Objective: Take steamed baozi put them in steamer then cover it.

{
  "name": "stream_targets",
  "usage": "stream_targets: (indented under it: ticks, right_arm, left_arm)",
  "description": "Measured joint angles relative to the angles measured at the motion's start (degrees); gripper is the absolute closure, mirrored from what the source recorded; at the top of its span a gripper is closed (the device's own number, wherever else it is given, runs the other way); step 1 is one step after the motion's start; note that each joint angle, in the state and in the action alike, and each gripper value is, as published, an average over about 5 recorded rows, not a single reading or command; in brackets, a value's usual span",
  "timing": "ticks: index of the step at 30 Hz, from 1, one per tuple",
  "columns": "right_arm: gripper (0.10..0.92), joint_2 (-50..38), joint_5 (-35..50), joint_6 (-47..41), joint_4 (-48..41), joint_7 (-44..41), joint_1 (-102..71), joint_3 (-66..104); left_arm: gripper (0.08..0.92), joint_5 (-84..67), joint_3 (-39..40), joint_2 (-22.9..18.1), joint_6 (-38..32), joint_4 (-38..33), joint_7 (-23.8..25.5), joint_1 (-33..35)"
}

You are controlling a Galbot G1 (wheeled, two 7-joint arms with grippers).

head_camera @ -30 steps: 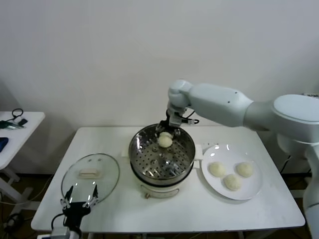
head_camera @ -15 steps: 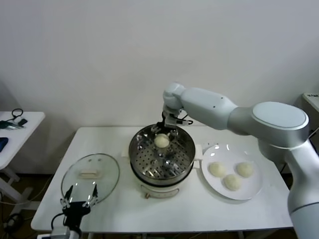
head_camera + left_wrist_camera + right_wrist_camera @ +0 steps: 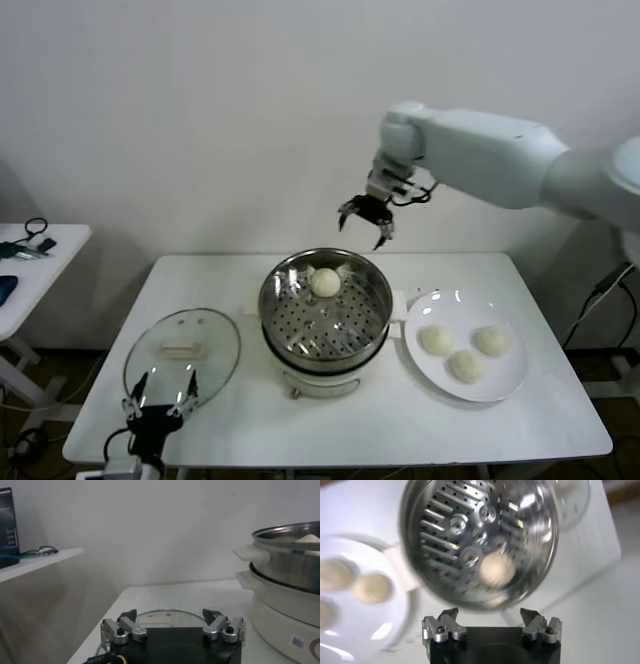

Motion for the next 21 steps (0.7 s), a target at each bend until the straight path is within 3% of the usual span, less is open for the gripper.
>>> stream_targets:
  ticks: [10, 21]
  right_arm:
    - [0.203, -13.6, 4.8, -19.3, 11.1, 5.1, -1.9, -5.3]
    - [0.203, -17.6, 2.0, -31.8, 13.6, 11.7, -14.4, 0.7]
  left_arm:
    - [0.177, 0.0, -0.5, -0.1, -0.4, 0.0, -0.1, 0.0]
    - [0.177, 0.4, -0.6, 0.0, -1.3, 0.4, -0.4, 1.0]
